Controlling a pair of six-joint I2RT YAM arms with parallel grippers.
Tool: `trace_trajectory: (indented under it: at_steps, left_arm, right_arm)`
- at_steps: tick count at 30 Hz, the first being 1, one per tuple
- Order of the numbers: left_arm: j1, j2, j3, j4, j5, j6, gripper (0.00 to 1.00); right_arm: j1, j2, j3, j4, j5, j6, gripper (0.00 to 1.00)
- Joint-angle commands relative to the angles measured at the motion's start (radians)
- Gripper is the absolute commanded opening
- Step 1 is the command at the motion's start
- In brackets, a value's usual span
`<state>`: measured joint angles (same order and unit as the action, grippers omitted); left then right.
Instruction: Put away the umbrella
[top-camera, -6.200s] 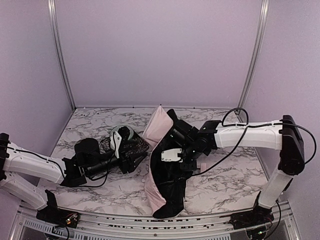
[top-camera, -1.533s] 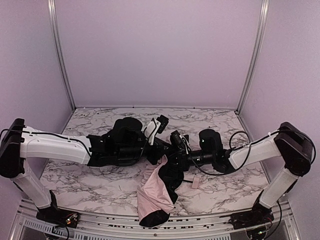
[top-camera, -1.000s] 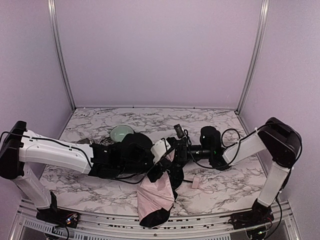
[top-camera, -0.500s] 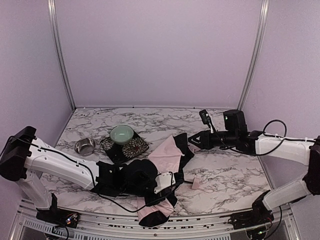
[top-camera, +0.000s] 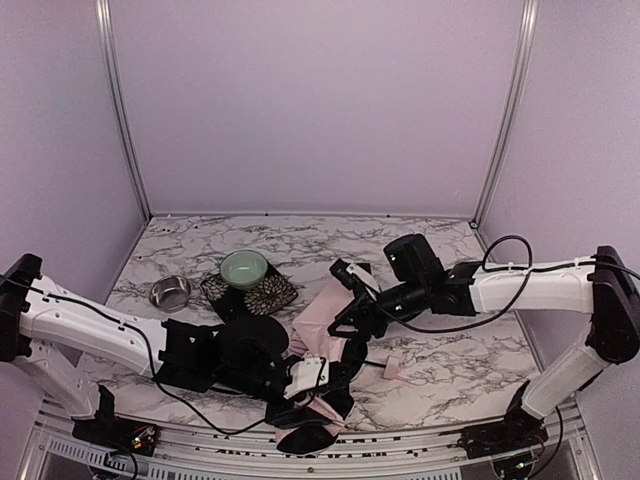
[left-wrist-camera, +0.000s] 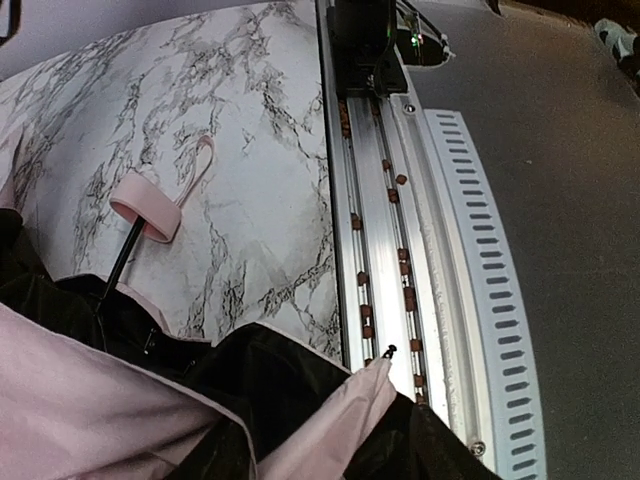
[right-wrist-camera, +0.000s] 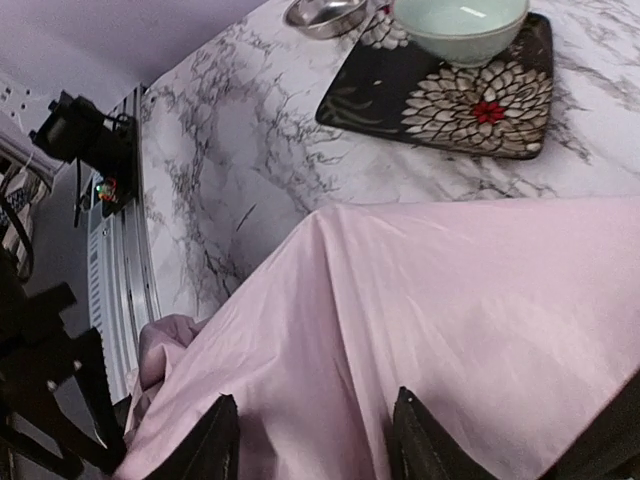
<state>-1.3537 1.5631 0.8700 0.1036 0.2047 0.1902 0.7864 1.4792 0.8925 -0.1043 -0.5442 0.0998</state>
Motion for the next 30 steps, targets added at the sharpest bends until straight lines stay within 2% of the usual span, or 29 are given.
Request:
trace_trajectory:
  at_steps: [1,4,8,11,16,20,24,27,30]
  left_arm:
    - [0.007,-0.194,-0.092,0.054,-0.008,0.008,0.63]
    - [0.021,-0.325,-0.191,0.148,-0.084,-0.005,0.69]
    - [0.063,-0.408,-0.266,0.224,-0.261,-0.073,0.71]
    - [0.128,-0.399,-0.285,0.254,-0.309,-0.166,0.71]
    - [0.201,-0.331,-0.288,0.293,-0.352,-0.257,0.69]
    - [0.224,-0.233,-0.261,0.302,-0.310,-0.290,0.71]
    - [0.230,-0.140,-0.212,0.304,-0.283,-0.284,0.71]
    - [0.266,-0.103,-0.173,0.307,-0.251,-0.296,0.72]
    - [0.311,-0.071,-0.142,0.308,-0.218,-0.310,0.72]
  right_arm:
    - [0.104,0.065,0.057,-0.129,0.006,-0.082,0.41]
    - [0.168,0.082,0.042,-0.164,0.006,-0.085,0.32]
    - [0.279,0.082,0.001,-0.154,-0.007,-0.081,0.29]
    - [0.315,0.094,-0.064,-0.100,0.020,-0.060,0.29]
    - [0.314,0.166,-0.130,-0.008,0.162,-0.037,0.27]
    - [0.315,0.184,-0.113,-0.004,0.248,-0.051,0.30]
    - [0.316,0.093,-0.074,-0.059,0.245,-0.108,0.34]
    - [0.315,-0.022,-0.055,-0.124,0.221,-0.169,0.42]
    - [0.316,-0.115,-0.046,-0.187,0.200,-0.212,0.55]
